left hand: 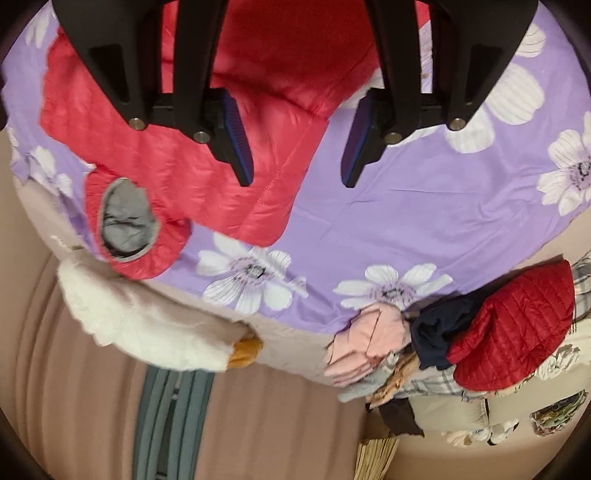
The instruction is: Fold large clothes
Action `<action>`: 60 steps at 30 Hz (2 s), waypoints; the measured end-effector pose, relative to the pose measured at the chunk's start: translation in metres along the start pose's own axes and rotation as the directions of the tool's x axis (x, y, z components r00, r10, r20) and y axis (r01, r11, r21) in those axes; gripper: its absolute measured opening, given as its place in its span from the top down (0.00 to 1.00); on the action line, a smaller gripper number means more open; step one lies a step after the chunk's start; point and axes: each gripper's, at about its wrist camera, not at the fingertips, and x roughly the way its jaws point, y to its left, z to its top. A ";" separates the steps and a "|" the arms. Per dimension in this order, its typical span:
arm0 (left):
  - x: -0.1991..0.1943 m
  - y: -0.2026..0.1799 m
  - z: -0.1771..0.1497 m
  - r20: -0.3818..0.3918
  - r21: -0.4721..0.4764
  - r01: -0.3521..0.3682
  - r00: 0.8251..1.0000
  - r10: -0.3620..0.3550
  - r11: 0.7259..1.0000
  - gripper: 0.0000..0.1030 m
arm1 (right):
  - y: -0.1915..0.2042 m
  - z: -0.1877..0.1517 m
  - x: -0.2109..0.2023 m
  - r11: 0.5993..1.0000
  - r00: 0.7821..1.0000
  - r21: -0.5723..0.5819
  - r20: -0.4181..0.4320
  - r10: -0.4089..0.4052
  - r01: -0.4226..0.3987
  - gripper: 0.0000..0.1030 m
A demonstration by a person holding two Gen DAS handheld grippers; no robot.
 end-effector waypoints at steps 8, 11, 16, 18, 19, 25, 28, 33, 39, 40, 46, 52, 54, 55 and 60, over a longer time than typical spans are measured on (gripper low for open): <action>0.079 0.021 -0.045 -0.153 -0.074 0.031 0.987 -0.042 0.997 0.61 | 0.006 -0.050 0.098 0.999 0.962 0.028 -0.271 -0.028 0.037 0.65; 0.082 0.027 -0.046 -0.155 -0.105 0.061 0.985 -0.077 0.993 0.59 | 0.003 -0.071 0.101 0.999 0.969 0.042 -0.247 -0.011 0.022 0.65; 0.081 0.022 -0.048 -0.147 -0.089 0.050 0.987 -0.063 0.995 0.58 | 0.006 -0.073 0.105 0.999 0.965 0.030 -0.259 -0.035 0.045 0.66; 0.081 0.020 -0.048 -0.149 -0.085 0.047 0.987 -0.059 0.995 0.58 | 0.008 -0.072 0.106 0.998 0.964 0.010 -0.261 -0.053 0.057 0.66; 0.081 0.020 -0.048 -0.150 -0.083 0.044 0.987 -0.056 0.996 0.57 | 0.009 -0.072 0.105 0.998 0.964 0.005 -0.261 -0.057 0.061 0.66; 0.084 0.021 -0.048 -0.151 -0.085 0.042 0.987 -0.054 0.996 0.56 | 0.008 -0.070 0.109 0.998 0.963 -0.002 -0.263 -0.061 0.063 0.65; 0.083 0.019 -0.048 -0.151 -0.077 0.032 0.988 -0.043 0.996 0.55 | 0.008 -0.070 0.109 0.998 0.963 0.001 -0.262 -0.059 0.061 0.65; 0.085 0.013 -0.048 -0.151 -0.041 -0.018 0.988 0.012 0.999 0.49 | 0.008 -0.070 0.108 0.998 0.963 0.004 -0.262 -0.056 0.059 0.64; 0.085 0.014 -0.049 -0.153 -0.029 -0.050 0.987 0.045 0.998 0.43 | 0.008 -0.070 0.109 0.998 0.963 0.006 -0.263 -0.055 0.058 0.64; 0.086 0.016 -0.049 -0.154 -0.036 -0.045 0.987 0.039 0.998 0.43 | 0.008 -0.070 0.109 0.998 0.963 0.005 -0.263 -0.056 0.060 0.64; 0.085 0.016 -0.049 -0.154 -0.036 -0.047 0.987 0.041 0.998 0.42 | 0.007 -0.070 0.110 0.998 0.963 0.007 -0.263 -0.054 0.058 0.63; 0.085 0.015 -0.049 -0.154 -0.035 -0.048 0.987 0.042 0.998 0.42 | 0.007 -0.071 0.110 0.998 0.963 0.011 -0.264 -0.050 0.055 0.63; 0.085 0.015 -0.049 -0.154 -0.035 -0.048 0.987 0.042 0.998 0.42 | 0.007 -0.071 0.110 0.998 0.963 0.012 -0.264 -0.050 0.055 0.63; 0.085 0.015 -0.049 -0.154 -0.035 -0.048 0.987 0.042 0.998 0.42 | 0.007 -0.071 0.110 0.998 0.963 0.011 -0.264 -0.050 0.055 0.63; 0.085 0.015 -0.049 -0.154 -0.034 -0.049 0.987 0.043 0.998 0.42 | 0.007 -0.071 0.110 0.998 0.963 0.013 -0.264 -0.049 0.055 0.62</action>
